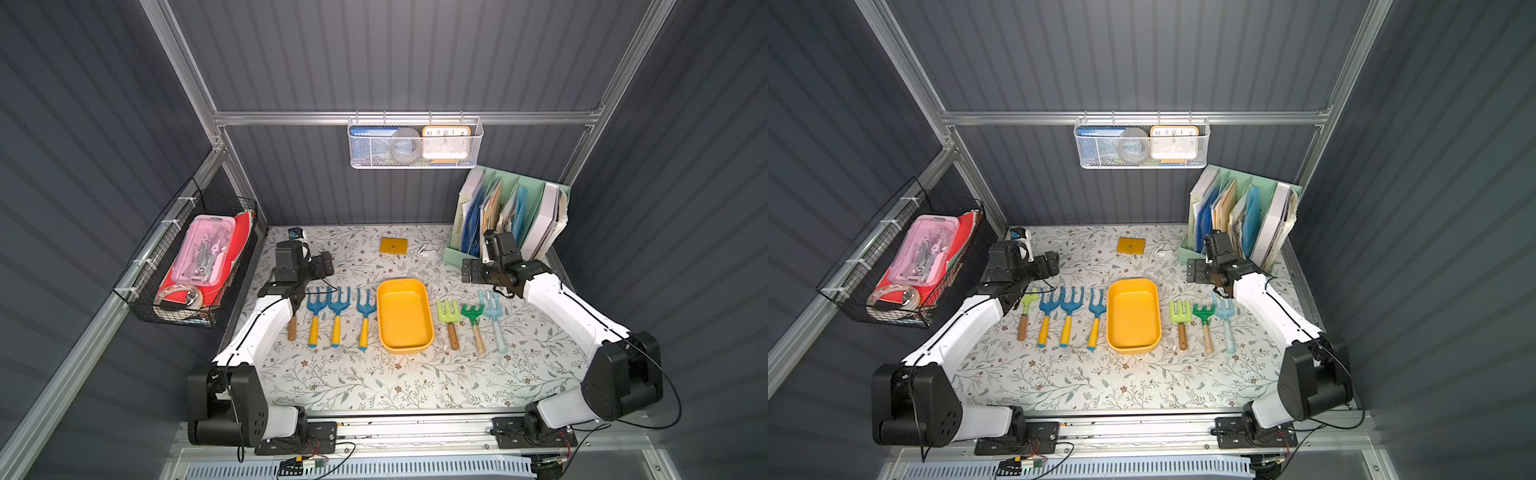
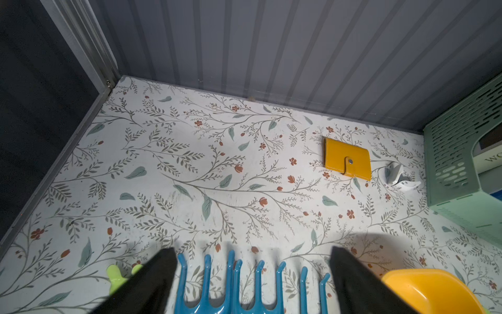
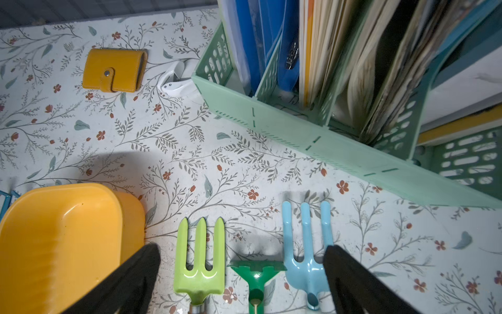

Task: Take the hand rake out of the storage box
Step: Reset both arms

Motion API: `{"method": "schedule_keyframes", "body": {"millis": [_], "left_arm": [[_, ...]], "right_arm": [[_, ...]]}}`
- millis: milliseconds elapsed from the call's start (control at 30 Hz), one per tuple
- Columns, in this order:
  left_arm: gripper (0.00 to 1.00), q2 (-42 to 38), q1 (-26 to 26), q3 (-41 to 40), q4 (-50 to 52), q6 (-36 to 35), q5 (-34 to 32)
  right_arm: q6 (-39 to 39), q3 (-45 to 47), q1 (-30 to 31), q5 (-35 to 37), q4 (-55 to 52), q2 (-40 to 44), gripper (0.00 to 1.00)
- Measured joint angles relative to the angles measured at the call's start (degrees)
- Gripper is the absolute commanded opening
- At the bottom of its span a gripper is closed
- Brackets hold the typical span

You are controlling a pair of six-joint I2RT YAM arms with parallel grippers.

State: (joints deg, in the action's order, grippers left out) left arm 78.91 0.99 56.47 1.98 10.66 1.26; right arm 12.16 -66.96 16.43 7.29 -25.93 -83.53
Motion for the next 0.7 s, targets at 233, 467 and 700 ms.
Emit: {"method": "schedule_keyframes", "body": {"millis": [233, 467, 700], "left_arm": [[1.0, 0.1, 0.0, -1.7, -4.2, 0.5, -3.3], [1.0, -1.3, 0.0, -9.7, -11.6, 0.7, -10.6], [1.0, -1.2, 0.0, -13.8, -18.9, 0.7, -15.1]], "right_arm": [[-1.9, 7.8, -1.2, 1.2, 7.4, 5.6, 0.99], [-4.3, 17.1, -4.0, 3.4, 16.1, 11.6, 0.99], [-2.7, 21.7, -10.3, 6.4, 23.3, 12.2, 0.99]]}}
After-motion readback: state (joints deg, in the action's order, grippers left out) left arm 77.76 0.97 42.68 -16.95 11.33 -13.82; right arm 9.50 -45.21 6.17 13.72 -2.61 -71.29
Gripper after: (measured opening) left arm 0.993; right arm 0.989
